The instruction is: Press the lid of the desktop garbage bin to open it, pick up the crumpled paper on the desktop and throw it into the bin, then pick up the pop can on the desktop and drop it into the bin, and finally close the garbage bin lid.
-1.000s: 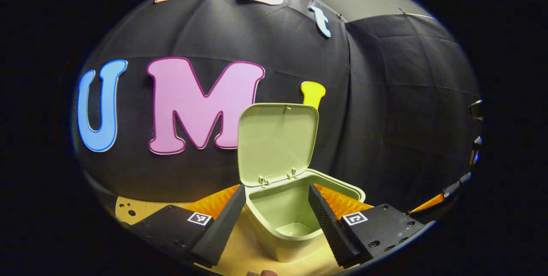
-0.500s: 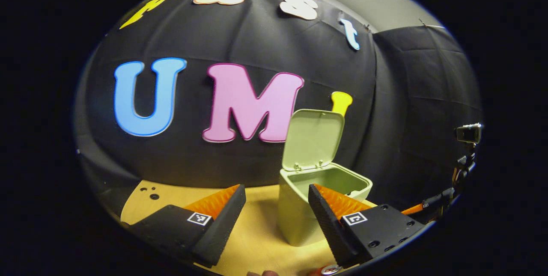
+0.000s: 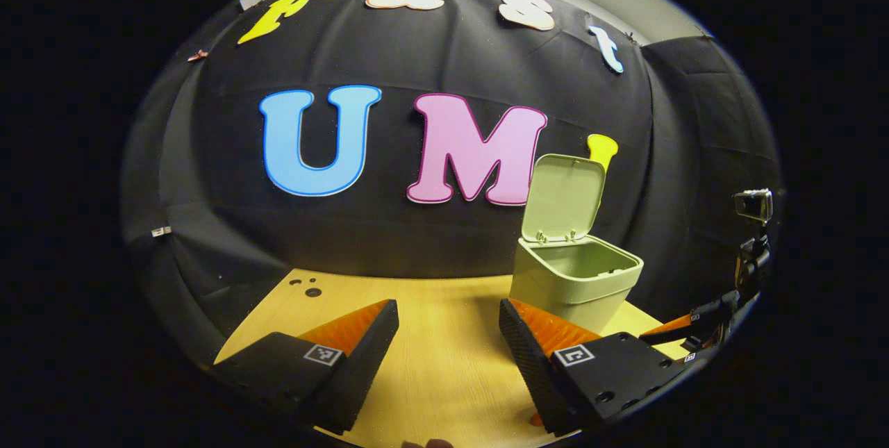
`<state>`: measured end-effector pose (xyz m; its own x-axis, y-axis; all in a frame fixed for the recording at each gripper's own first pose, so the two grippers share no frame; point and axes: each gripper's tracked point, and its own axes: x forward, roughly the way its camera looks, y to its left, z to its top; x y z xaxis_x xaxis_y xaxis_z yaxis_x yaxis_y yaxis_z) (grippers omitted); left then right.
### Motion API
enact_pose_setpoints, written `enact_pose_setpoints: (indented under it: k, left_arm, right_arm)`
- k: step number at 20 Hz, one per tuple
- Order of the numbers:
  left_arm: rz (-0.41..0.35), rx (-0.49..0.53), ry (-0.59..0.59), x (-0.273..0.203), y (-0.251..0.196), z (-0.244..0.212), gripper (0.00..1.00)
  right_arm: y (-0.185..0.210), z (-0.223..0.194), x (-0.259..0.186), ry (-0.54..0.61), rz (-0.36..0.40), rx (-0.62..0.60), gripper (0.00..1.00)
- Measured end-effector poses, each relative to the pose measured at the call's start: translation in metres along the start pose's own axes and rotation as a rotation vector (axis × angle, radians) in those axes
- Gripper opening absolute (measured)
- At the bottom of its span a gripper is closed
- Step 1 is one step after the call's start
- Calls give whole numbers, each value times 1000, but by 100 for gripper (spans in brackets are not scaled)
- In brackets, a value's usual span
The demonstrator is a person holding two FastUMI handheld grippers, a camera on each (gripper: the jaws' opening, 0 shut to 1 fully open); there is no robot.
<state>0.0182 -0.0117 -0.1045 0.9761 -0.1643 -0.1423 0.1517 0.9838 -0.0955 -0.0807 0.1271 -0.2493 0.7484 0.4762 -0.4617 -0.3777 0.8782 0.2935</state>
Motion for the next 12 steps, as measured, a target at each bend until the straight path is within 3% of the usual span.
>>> enact_pose_setpoints:
  k: [12]
  left_arm:
    - [88,-47,62,-43,27,-36,95]
  right_arm:
    - [20,-64,30,148,84,-71,100]
